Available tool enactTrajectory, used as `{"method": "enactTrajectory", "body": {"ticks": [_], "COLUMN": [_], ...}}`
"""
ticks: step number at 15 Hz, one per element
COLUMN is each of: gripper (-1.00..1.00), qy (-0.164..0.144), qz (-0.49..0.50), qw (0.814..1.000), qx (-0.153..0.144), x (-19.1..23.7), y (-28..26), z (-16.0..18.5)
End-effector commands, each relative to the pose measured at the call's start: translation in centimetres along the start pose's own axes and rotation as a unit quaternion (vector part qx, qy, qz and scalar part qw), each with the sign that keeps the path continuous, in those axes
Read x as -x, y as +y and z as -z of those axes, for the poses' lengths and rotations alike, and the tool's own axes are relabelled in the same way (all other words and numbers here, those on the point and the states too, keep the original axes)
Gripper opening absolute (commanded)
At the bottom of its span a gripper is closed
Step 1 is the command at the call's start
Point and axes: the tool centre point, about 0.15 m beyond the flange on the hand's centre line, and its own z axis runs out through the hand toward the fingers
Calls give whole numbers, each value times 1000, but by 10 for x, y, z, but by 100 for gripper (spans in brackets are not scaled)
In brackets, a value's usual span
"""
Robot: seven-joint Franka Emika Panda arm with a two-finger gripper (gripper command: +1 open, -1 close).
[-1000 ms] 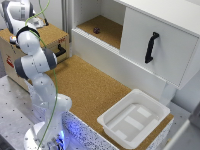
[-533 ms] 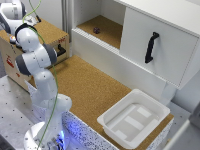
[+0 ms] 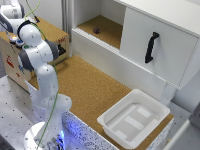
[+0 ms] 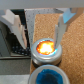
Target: Push down the red button to turn off the red light
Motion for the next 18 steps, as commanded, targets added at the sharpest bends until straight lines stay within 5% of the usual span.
{"method": "enactTrajectory", "body": {"ticks": [1, 11, 13, 18], "gripper": [-100, -100, -100, -100], "qy": [-71, -82, -86, -80], "qz": [-15, -28, -18, -24], "qw": [997, 996, 996, 996], "qx": [15, 11, 35, 40], "x": [-38, -33, -29, -17], "y": [11, 12, 9, 3], "z": [-1, -32, -42, -42]}}
